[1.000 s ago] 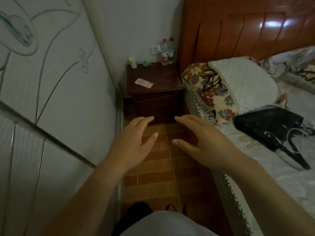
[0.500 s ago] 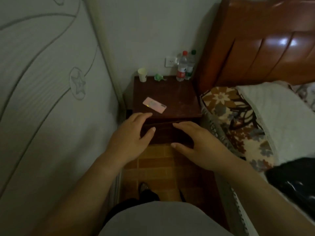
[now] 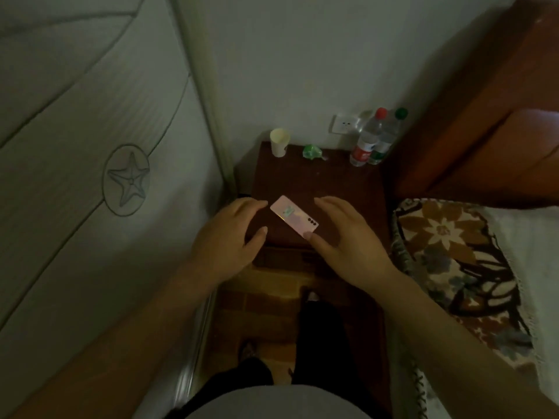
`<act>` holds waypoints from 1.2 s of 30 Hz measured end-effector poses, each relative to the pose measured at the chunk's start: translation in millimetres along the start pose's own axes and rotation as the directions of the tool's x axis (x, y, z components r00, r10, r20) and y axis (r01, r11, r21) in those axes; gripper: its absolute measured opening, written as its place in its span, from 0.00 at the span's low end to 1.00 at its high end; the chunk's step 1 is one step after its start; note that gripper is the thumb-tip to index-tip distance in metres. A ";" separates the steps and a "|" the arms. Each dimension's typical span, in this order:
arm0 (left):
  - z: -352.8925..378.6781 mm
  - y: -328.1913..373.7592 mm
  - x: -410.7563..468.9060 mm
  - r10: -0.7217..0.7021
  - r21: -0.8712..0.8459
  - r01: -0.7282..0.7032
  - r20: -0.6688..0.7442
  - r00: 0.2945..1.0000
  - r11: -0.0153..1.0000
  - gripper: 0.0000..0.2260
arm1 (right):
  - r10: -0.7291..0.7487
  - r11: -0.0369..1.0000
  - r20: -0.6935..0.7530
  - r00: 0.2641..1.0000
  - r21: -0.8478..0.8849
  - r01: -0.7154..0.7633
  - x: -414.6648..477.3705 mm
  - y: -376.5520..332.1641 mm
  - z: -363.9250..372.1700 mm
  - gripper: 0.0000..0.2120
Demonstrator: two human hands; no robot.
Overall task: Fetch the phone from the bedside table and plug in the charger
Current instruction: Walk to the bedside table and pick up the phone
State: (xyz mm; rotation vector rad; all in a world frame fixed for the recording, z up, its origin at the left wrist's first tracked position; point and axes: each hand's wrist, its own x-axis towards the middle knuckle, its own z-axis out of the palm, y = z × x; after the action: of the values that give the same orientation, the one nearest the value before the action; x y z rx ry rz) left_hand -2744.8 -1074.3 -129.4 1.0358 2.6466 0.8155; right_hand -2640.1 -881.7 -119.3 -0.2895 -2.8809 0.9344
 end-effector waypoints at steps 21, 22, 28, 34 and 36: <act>208.2 -124.0 125.6 -0.530 0.035 0.529 0.066 0.846 0.848 0.26 | -0.022 0.998 0.443 0.896 -0.035 0.042 163.0 210.0 162.2 0.34; 218.0 -130.0 125.8 -0.547 0.035 0.546 0.073 0.834 0.837 0.26 | -0.009 0.997 0.451 0.892 -0.066 0.043 165.2 215.5 172.5 0.34; 251.6 -155.3 123.7 -0.603 0.091 0.597 0.073 0.794 0.797 0.28 | 0.116 0.976 0.437 0.892 -0.218 -0.020 169.7 232.0 219.7 0.39; 269.5 -157.4 121.2 -0.626 0.040 0.625 0.068 0.777 0.780 0.29 | 0.107 0.958 0.431 0.896 -0.286 0.023 160.9 246.2 238.1 0.41; 273.1 -156.7 119.7 -0.631 0.025 0.631 0.071 0.773 0.776 0.29 | 0.085 0.953 0.435 0.896 -0.299 0.055 160.6 250.3 239.3 0.39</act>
State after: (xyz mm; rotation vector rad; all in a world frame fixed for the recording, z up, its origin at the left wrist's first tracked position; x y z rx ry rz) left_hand -2825.6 -972.6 -440.3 0.1113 2.6450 0.5961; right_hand -2796.0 -785.8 -454.3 -0.1314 -3.4567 0.6129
